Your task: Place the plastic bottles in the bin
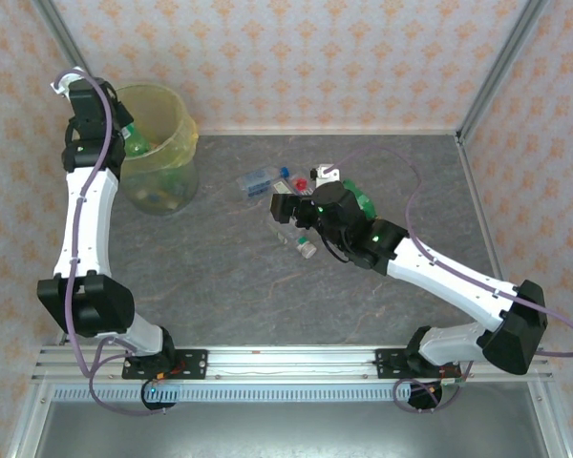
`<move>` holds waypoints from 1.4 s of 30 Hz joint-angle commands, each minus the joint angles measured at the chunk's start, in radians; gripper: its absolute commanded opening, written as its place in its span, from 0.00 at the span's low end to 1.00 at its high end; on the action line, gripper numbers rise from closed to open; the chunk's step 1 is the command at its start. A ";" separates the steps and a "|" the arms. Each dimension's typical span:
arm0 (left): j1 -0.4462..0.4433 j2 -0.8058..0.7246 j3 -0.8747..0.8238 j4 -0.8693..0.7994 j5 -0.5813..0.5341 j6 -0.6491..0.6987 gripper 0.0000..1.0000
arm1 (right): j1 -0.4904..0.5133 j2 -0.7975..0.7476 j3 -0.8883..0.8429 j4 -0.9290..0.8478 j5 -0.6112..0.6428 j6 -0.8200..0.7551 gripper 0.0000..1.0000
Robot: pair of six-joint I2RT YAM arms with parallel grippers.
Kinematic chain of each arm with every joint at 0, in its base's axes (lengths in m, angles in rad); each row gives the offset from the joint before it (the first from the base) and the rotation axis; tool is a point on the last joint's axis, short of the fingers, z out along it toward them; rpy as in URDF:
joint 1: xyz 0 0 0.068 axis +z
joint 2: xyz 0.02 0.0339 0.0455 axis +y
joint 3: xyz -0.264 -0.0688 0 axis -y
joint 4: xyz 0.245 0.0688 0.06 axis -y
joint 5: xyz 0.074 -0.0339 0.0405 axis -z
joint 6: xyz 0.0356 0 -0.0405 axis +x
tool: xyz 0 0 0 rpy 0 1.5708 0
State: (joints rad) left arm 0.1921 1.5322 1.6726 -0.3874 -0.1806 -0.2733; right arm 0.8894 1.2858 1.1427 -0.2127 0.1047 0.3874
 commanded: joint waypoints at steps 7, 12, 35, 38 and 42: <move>0.007 0.005 -0.087 0.065 -0.026 0.040 0.29 | 0.004 -0.002 0.012 0.004 0.007 -0.014 1.00; 0.007 -0.003 -0.100 0.049 0.016 0.027 0.66 | 0.005 -0.002 0.009 0.005 0.006 -0.012 1.00; -0.052 -0.156 -0.125 -0.003 0.325 -0.170 0.99 | -0.011 0.112 -0.114 -0.010 -0.021 0.001 1.00; -0.097 -0.182 -0.152 -0.009 0.343 -0.182 0.99 | -0.047 0.137 -0.162 0.009 -0.095 -0.007 0.94; -0.164 -0.209 -0.186 -0.019 0.371 -0.207 0.99 | -0.097 0.158 -0.242 0.038 -0.161 -0.023 0.91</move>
State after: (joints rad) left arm 0.0555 1.3502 1.5116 -0.3958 0.1478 -0.4484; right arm 0.8162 1.4361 0.9375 -0.1986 0.0006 0.3805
